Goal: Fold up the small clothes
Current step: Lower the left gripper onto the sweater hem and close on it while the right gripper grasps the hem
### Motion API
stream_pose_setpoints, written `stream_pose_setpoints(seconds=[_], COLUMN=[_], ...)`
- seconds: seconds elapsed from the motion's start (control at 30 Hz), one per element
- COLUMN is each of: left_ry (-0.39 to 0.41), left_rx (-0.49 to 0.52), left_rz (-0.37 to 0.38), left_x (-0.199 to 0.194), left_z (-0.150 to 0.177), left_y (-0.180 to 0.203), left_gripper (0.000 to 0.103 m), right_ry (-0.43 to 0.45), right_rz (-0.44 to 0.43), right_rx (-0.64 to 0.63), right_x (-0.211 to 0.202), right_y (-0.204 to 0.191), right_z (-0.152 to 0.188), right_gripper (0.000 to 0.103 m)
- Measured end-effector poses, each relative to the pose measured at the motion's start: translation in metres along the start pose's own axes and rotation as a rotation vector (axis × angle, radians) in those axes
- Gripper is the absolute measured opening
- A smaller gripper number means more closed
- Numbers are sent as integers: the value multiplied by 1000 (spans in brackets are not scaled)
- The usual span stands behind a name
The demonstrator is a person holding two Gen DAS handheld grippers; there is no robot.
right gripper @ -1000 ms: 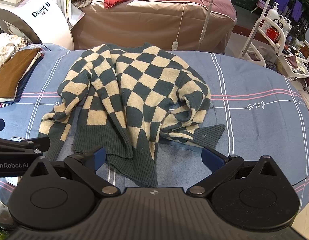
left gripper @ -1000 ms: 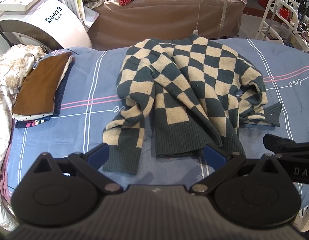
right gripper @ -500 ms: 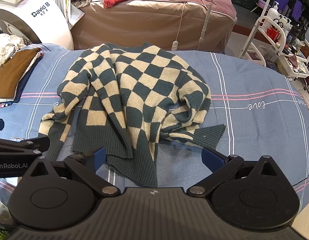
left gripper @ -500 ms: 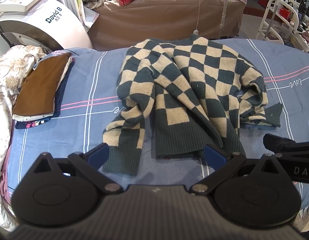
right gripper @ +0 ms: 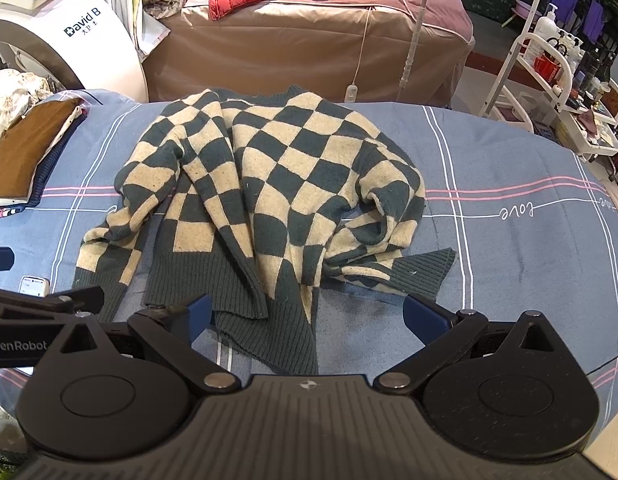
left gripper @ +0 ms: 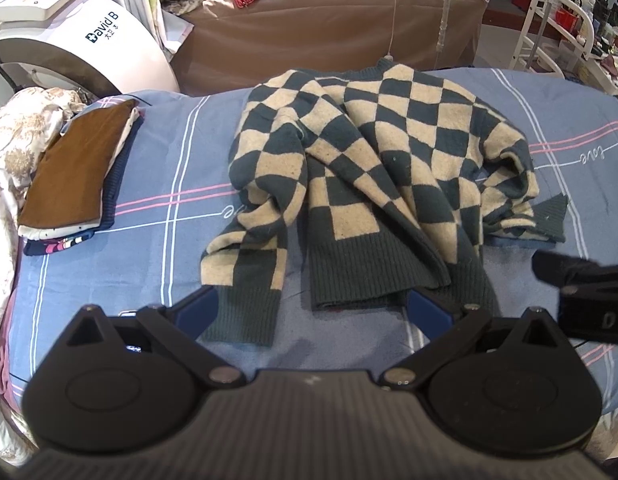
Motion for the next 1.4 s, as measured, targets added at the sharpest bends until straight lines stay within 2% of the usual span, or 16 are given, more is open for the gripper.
stream_pose_setpoints(seconds=[0.1, 0.17, 0.23, 0.37, 0.47, 0.53, 0.63, 0.7, 0.77, 0.83, 0.9, 1.03, 1.1, 1.2, 1.3, 1.4], left_ry=[6, -1, -2, 84, 99, 100, 85, 69, 42, 1, -25, 30, -21, -24, -16, -21], left_rx=[37, 55, 47, 44, 31, -2, -74, -89, -100, -104, -98, -57, -23, -91, -86, -101], left_rz=[-34, -25, -7, 81, 156, 202, 270, 263, 270, 292, 299, 292, 274, 312, 334, 343], left_x=[18, 36, 55, 82, 107, 123, 144, 156, 168, 179, 186, 179, 191, 202, 205, 209], left_z=[21, 39, 54, 60, 52, 47, 39, 34, 31, 31, 31, 28, 33, 32, 27, 26], left_y=[0, -1, -6, -9, -10, -11, -12, -12, -10, -6, -1, 7, 12, 9, 11, 10], left_gripper=[103, 103, 101, 99, 87, 75, 69, 68, 61, 46, 38, 38, 37, 36, 23, 15], right_ry=[27, 29, 28, 21, 15, 11, 15, 13, 15, 17, 7, 2, 0, -37, -83, -88], right_rz=[-30, -65, -117, -169, -187, -169, -150, -145, -147, -150, -143, -148, -160, -189, -221, -236], right_rx=[4, 21, 36, 52, 65, 83, 93, 92, 76, 70, 77, 128, 127, 167, 243, 293], right_x=[7, 17, 30, 50, 64, 72, 76, 76, 76, 79, 85, 98, 104, 118, 129, 130], right_y=[4, 8, 13, 22, 30, 37, 46, 47, 45, 43, 43, 48, 47, 47, 50, 55], right_z=[12, 25, 40, 57, 57, 55, 56, 57, 59, 60, 60, 53, 51, 55, 64, 69], right_gripper=[103, 103, 103, 103, 103, 103, 103, 103, 103, 103, 103, 103, 103, 103, 103, 103])
Point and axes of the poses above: each gripper's, at about its wrist camera, not at the fingertips, and x roughly the way its jaws point, y to its right, z to its underside, the point moved 7 cm from there along x, roughly the way its jaws point, and after that the axes turned 9 degrees about x, right-handed, at the moved point
